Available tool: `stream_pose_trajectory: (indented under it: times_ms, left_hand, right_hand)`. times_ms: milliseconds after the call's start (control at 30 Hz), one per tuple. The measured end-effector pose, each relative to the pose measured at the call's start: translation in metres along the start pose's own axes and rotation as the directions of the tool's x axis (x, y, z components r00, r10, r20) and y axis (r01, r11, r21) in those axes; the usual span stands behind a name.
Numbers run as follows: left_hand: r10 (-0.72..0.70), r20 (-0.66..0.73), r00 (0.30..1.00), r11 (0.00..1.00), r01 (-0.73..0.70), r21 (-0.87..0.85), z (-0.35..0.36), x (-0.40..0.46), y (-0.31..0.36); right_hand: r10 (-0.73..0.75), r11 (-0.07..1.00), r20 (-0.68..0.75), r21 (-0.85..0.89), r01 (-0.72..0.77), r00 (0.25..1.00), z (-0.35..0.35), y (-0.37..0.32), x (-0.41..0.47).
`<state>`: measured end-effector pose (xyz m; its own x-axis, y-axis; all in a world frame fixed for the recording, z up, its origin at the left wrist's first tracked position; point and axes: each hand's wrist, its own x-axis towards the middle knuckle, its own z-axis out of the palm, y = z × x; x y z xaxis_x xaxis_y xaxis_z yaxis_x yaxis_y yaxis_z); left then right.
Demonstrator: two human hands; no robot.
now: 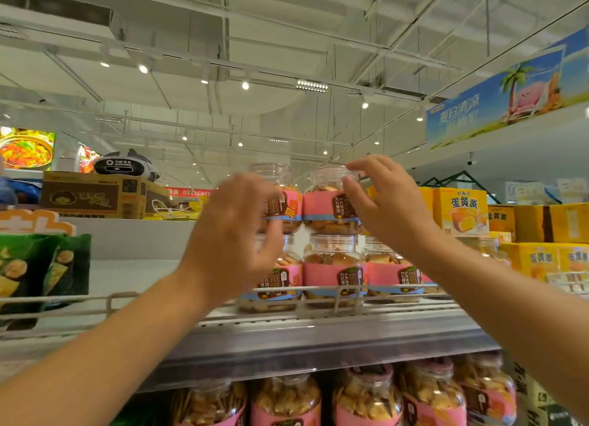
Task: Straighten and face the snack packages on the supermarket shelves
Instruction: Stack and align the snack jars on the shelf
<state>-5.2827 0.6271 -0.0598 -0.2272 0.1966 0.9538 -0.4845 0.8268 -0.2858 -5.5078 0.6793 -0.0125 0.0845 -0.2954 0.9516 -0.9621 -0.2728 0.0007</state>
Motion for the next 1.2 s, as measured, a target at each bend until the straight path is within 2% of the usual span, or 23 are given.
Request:
stream_pose_trajectory:
  times_ms: [33,67,133,200,267,400,633,767,833,900,1000,1100,1200]
  left_hand:
    - [0.138,0.109,0.984,0.99,-0.14,0.006,0.001,-0.007,0.01]
    - [0.21,0.213,0.954,0.976,-0.218,0.012,0.004,-0.013,0.021]
    - [0.234,0.341,0.911,0.967,-0.255,0.018,0.011,-0.024,0.039]
    - [0.203,0.391,0.898,0.97,-0.24,0.048,0.02,-0.033,0.05]
    - [0.186,0.378,0.907,0.969,-0.234,0.084,0.026,-0.038,0.054]
    - [0.162,0.31,0.937,0.985,-0.172,0.006,0.04,-0.044,0.067]
    - [0.138,0.394,0.909,0.984,-0.171,0.049,0.08,-0.044,0.104]
    - [0.115,0.396,0.911,0.981,-0.166,0.098,0.109,-0.03,0.134]
    - [0.096,0.404,0.91,0.976,-0.166,0.142,0.127,-0.024,0.151]
    - [0.043,0.418,0.907,0.972,-0.134,0.192,0.144,-0.02,0.167]
    - [-0.048,0.418,0.907,0.958,-0.076,0.275,0.165,-0.018,0.186]
    - [-0.125,0.356,0.926,0.949,0.006,0.316,0.176,-0.022,0.197]
    - [-0.196,0.269,0.943,0.94,0.103,0.324,0.181,-0.02,0.203]
  right_hand:
    - [-0.033,0.999,-0.046,0.006,0.033,0.998,0.001,0.003,-0.018]
    - [-0.048,0.999,-0.073,0.008,0.049,0.996,0.002,0.007,-0.036]
    - [-0.043,0.999,-0.079,0.007,0.044,0.996,0.005,0.016,-0.069]
    - [-0.029,1.0,-0.057,0.004,0.029,0.998,0.007,0.026,-0.093]
    - [-0.019,1.0,-0.039,0.002,0.019,0.999,0.007,0.034,-0.108]
    - [0.006,1.0,0.029,-0.016,-0.006,1.0,-0.002,0.05,-0.129]
    - [0.071,0.995,0.087,-0.077,-0.064,0.994,-0.03,0.101,-0.156]
    - [-0.062,0.99,0.073,-0.121,0.071,0.995,-0.044,0.136,-0.168]
    - [-0.082,0.992,0.056,-0.091,0.087,0.995,-0.048,0.153,-0.172]
    - [-0.091,0.995,0.054,-0.046,0.093,0.994,-0.052,0.169,-0.172]
    - [-0.183,0.983,0.055,-0.014,0.184,0.982,-0.056,0.19,-0.172]
    - [-0.233,0.972,0.069,0.008,0.233,0.97,-0.057,0.199,-0.172]
    - [-0.197,0.979,0.087,0.072,0.191,0.977,-0.058,0.201,-0.169]
